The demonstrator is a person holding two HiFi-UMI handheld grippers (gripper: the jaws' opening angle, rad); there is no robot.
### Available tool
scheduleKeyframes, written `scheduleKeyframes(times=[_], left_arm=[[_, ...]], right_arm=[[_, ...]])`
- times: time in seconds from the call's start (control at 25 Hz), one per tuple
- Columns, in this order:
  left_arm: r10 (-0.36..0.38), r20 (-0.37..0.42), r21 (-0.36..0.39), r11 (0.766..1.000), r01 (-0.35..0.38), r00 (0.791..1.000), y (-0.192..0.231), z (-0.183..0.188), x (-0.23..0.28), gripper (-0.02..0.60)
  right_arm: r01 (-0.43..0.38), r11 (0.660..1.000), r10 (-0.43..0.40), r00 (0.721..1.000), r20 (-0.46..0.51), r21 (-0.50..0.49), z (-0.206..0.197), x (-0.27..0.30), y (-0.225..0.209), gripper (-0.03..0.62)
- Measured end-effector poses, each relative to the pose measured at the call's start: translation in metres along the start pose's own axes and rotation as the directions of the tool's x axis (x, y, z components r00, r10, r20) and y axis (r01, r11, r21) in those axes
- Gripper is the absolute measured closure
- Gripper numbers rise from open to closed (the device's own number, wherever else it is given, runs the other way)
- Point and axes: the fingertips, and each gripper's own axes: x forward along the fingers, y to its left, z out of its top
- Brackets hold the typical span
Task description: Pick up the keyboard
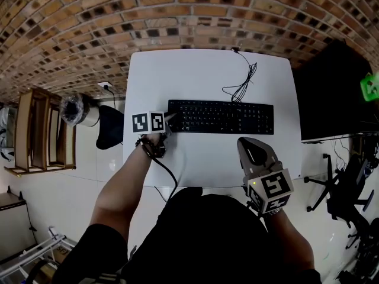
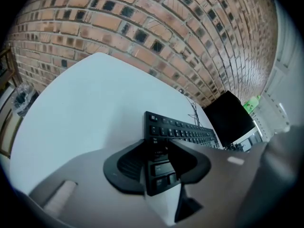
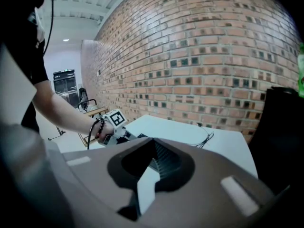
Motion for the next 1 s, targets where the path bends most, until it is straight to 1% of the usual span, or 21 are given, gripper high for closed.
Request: scheduleKeyframes(times=[0.04, 0.08, 0.24, 0.28, 0.36, 0.6, 0.88, 1.0], left_arm=[[-0.005, 0.004, -0.009, 1.000, 0.006, 1.000, -0.001, 0.001, -0.003, 0.424], [-0.010, 0.013, -0.014, 1.000, 0.011, 1.000, -0.003, 0.002, -0.007, 0.443], [-0.030, 0.043, -0.006, 1.000, 0.030, 0.999, -0.017, 0.010, -0.024, 0.449], [-0.036, 0.049, -0.012, 0.999, 0.036, 0.998, -0.020, 0.011, -0.029, 0.465], [-0.050, 0.065, -0.030, 0.998, 0.052, 0.997, -0.026, 0.013, -0.037, 0.477], [-0.072, 0.078, -0.039, 0.996, 0.076, 0.994, -0.042, 0.012, -0.055, 0.488], [-0.104, 0.091, -0.029, 0.994, 0.107, 0.990, -0.059, 0.018, -0.067, 0.494], [-0.111, 0.091, -0.019, 0.993, 0.113, 0.990, -0.065, 0.018, -0.071, 0.495]], right_arm=[[0.000, 1.000, 0.000, 1.000, 0.000, 0.002, 0.000, 0.000, 0.000, 0.592], [0.001, 1.000, -0.001, 1.000, -0.001, 0.004, -0.001, 0.000, 0.000, 0.592], [0.003, 1.000, -0.003, 1.000, -0.003, 0.020, -0.007, 0.001, -0.001, 0.592], [0.002, 1.000, -0.002, 1.000, -0.003, 0.024, -0.008, 0.001, 0.000, 0.592], [-0.002, 1.000, 0.002, 1.000, -0.001, 0.028, -0.010, 0.002, 0.002, 0.592], [-0.013, 0.998, 0.013, 1.000, -0.003, 0.063, -0.017, 0.002, 0.009, 0.592], [0.010, 0.986, -0.007, 1.000, -0.019, 0.169, -0.031, 0.004, 0.006, 0.592], [0.027, 0.980, -0.024, 1.000, -0.018, 0.196, -0.035, 0.000, 0.002, 0.591]])
